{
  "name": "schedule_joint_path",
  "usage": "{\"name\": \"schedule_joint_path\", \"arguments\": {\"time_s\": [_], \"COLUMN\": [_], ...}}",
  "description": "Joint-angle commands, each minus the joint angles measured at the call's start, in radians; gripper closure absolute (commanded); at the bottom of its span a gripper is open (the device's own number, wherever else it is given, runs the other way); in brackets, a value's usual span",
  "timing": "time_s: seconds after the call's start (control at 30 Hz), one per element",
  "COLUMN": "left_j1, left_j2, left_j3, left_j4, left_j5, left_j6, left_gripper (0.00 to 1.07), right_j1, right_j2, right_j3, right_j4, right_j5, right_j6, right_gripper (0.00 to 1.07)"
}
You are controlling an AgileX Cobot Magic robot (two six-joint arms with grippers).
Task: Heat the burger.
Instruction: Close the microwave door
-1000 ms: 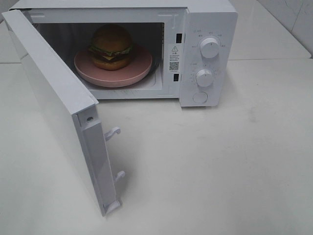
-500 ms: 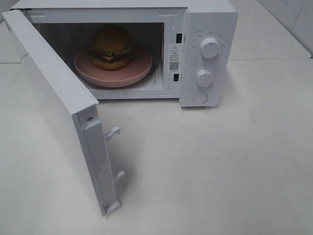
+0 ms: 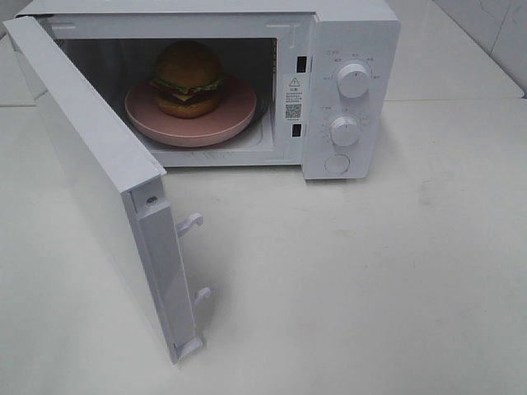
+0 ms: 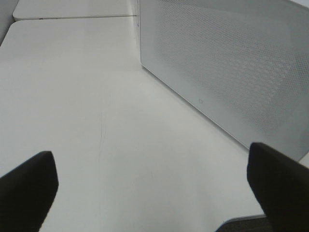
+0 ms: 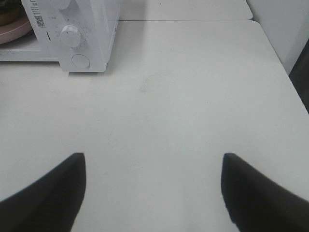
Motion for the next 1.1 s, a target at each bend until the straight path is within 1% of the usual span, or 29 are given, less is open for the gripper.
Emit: {"name": "schedule_joint_path", "arguments": {"time_s": [0.03,0.93,1.1], "left_j1": [-0.001,-0.001,0.000], "left_j2": [-0.005,-0.005,-0.005], "left_j3": [0.000,0.000,0.001], "left_j4": [-0.008,-0.012,-0.007], "left_j5": [-0.012,-0.012,-0.012], "left_j6": [-0.001,-0.001,-0.016], "left_gripper": [0.07,0.07,0.07], "right_j1": [-0.006,-0.006,-0.006], "right_j2": [-0.031,-0.031,-0.030], "right_j3": [0.003,0.003,0.003], "right_j4": [0.005,0.005,0.005], "right_j5": [0.000,0.000,0.000], "right_j6": [-0.012,-0.012,-0.012], "right_gripper": [0.32,0.32,0.32]}}
